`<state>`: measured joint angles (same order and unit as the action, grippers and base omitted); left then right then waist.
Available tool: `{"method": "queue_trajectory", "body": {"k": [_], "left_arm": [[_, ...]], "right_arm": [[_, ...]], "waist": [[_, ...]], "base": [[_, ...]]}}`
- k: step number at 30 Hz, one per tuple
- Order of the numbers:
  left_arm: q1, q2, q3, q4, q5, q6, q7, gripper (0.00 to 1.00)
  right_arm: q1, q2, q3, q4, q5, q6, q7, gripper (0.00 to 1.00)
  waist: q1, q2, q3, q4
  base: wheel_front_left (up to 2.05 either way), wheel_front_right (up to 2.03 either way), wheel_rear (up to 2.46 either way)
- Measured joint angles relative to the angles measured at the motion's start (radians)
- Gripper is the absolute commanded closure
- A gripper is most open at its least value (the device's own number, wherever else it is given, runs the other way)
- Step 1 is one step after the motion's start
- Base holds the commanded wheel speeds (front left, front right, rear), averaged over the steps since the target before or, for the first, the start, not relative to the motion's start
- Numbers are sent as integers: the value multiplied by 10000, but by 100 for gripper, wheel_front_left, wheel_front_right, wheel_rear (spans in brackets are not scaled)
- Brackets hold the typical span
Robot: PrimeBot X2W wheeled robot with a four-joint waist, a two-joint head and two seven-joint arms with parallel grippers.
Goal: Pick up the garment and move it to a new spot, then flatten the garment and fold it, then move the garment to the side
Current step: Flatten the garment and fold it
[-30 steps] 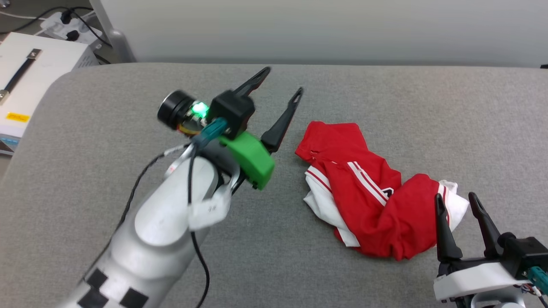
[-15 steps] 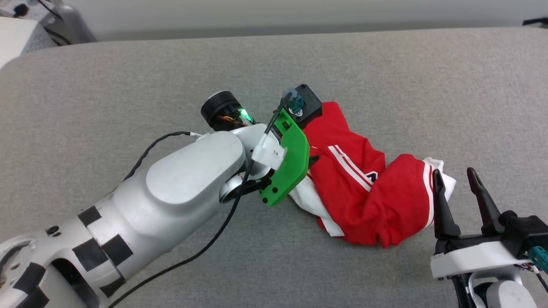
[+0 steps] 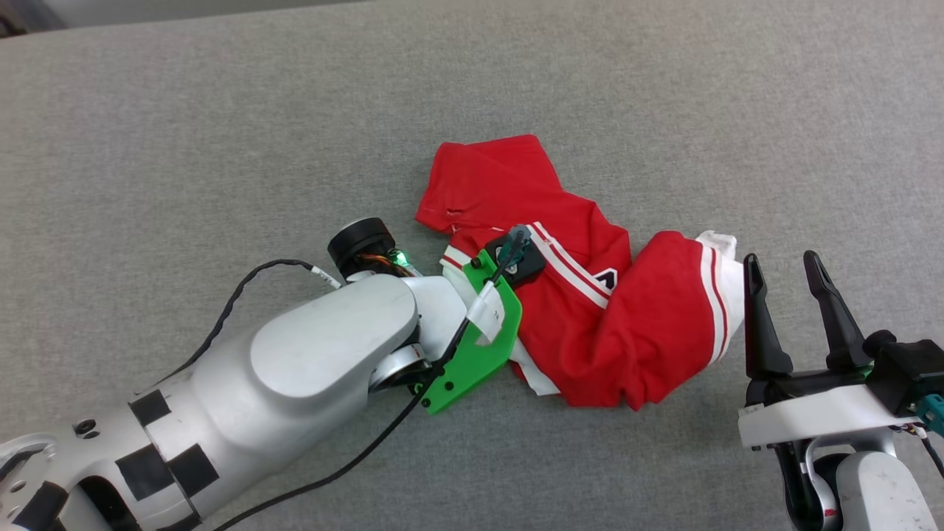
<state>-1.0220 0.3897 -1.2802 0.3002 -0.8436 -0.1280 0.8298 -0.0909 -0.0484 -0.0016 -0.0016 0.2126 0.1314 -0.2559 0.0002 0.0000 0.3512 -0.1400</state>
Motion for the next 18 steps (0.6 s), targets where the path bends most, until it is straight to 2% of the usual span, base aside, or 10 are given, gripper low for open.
{"method": "queue_trajectory", "body": {"k": [9, 10, 11, 18], "left_arm": [[45, 100, 314, 153, 171, -58, 38, 0], [40, 94, 332, 151, 174, -59, -4, 93], [32, 90, 334, 171, 174, -59, -125, 100], [8, -65, 184, 330, 435, -54, -1540, 100]], "right_arm": [[-174, 0, 13, 2, 25, 0, 0, 0], [-174, 0, 12, 2, 23, 0, 0, 0], [-174, 0, 2, 4, 23, 0, 0, 0], [-164, 2, -33, 77, -27, 0, 0, 0]], "waist": [[-2, 0, 564, -317], [-2, 0, 591, -317], [-2, 0, 600, -304], [-2, 0, 335, -73]], "base": [[0, 0, 0], [0, 0, 0], [0, 0, 0], [0, 0, 0]]}}
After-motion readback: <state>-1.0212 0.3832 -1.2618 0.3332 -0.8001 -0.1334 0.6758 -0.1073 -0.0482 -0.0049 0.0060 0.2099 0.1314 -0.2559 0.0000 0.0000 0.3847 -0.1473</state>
